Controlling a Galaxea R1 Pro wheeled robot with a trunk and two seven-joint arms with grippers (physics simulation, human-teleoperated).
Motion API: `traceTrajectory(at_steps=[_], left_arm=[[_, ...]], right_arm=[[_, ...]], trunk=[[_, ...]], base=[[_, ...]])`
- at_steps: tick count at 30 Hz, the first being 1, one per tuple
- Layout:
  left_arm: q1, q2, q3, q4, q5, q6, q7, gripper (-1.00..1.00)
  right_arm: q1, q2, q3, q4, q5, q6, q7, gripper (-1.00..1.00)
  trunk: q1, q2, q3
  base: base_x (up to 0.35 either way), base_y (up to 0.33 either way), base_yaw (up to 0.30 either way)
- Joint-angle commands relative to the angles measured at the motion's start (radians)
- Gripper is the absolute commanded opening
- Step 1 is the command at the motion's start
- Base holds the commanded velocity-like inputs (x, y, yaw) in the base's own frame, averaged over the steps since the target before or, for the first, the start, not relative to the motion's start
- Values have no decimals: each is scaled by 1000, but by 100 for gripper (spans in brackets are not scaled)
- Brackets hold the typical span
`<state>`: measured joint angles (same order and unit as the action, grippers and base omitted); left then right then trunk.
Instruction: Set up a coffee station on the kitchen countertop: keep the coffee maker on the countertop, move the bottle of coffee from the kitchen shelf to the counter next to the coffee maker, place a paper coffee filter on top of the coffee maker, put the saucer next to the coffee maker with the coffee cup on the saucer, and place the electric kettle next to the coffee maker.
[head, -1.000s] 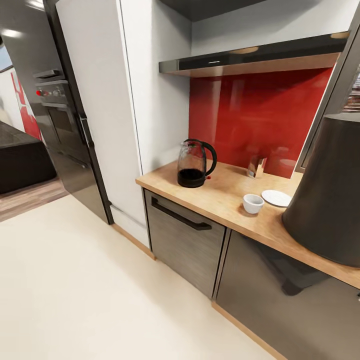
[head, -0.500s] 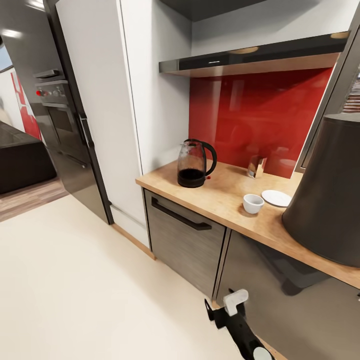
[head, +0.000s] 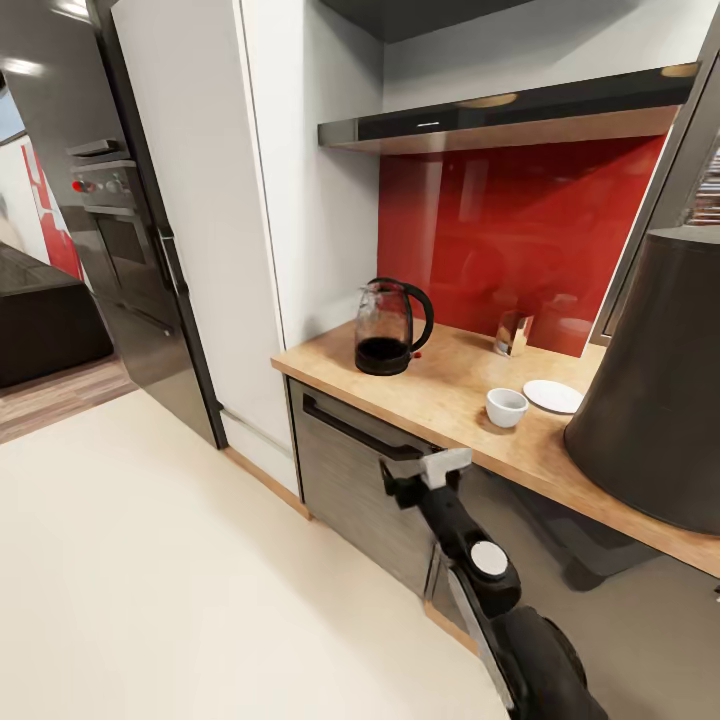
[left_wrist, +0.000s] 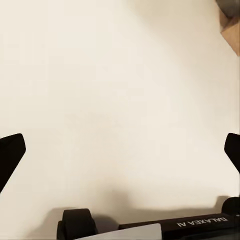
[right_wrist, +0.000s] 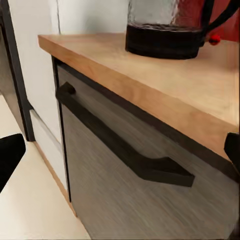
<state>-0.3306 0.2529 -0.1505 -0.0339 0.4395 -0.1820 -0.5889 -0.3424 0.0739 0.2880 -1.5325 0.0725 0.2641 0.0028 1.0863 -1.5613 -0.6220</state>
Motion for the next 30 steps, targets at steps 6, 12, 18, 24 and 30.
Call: traceTrajectory(at_steps=[6, 12, 18, 24, 30], left_arm=[[-1, -12, 77, 0, 6, -5, -3, 100], [-1, -23, 107, 2, 7, -4, -3, 100], [-1, -27, 142, 3, 6, -4, -2, 100], [-1, -28, 170, 3, 5, -4, -2, 100], [-1, -27, 173, 3, 5, -4, -3, 100]], right_arm=[[-146, 32, 0, -7, 8, 100, -3, 100], [-468, 41, -4, -2, 14, 372, -123, 100], [-584, 41, -4, 24, 18, 454, -161, 100], [-632, 37, -7, 177, 16, 440, -240, 100], [-639, 37, -7, 314, 13, 358, -256, 100]], trunk=[[0, -1, -1], [0, -1, -1], [0, -1, -1], [0, -1, -1], [0, -1, -1]], base=[[0, 0, 0], [0, 0, 0], [0, 0, 0], [0, 0, 0], [116, -79, 0]])
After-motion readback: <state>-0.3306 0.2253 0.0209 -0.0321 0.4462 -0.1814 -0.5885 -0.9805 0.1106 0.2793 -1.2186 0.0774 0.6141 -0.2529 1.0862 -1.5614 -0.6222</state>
